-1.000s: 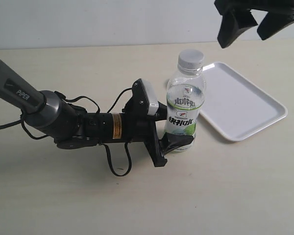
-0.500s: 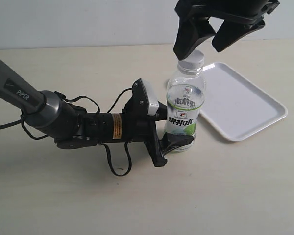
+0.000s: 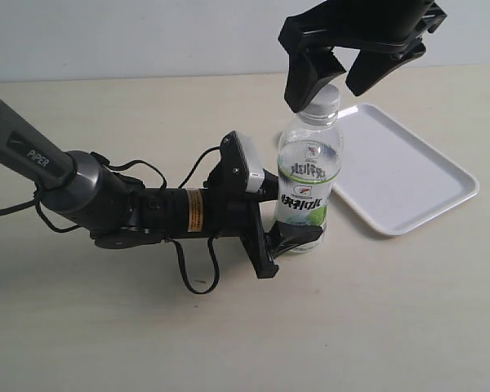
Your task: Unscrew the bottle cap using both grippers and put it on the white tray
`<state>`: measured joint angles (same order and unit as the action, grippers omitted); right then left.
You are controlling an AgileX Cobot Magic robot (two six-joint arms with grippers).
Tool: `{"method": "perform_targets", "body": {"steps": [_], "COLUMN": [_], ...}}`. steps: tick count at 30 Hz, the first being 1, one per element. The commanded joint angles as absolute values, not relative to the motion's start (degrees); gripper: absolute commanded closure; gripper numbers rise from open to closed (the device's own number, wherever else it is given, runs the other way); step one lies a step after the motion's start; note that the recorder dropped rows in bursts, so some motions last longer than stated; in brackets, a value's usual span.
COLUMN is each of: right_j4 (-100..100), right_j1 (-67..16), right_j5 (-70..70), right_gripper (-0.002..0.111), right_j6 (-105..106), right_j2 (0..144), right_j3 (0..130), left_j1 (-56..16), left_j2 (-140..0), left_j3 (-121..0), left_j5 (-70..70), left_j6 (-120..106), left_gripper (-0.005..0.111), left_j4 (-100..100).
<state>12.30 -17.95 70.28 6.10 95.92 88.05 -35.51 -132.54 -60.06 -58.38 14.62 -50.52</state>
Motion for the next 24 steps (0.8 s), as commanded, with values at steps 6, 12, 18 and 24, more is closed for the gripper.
{"method": "perform_targets", "body": {"steps": [6,12,18,24], "right_j4": [11.9,11.9,12.1,13.8], "right_j1": [-18.0,-18.0,-18.0,-18.0], "right_j5": [70.0,70.0,70.0,69.1], "right_gripper": [0.034,0.039,0.044,0.050], "right_j6": [7.0,7.0,7.5,7.9], "right_j2": [97.5,97.5,97.5,97.5], "right_j3": [88.6,88.6,88.6,88.6], "left_j1": [-35.6,-35.6,-35.6,-35.6], "left_j2": [-132.6,-132.6,-132.6,-132.6], "left_j3": [-59.9,-59.9,-59.9,-59.9], "left_j5": [-55.4,-55.4,-55.4,-55.4], "left_j6": [14.1,14.1,14.1,14.1], "left_gripper": [0.107,0.107,0.107,0.107], "left_j4": [-52.2,-52.2,-52.2,-52.2]}}
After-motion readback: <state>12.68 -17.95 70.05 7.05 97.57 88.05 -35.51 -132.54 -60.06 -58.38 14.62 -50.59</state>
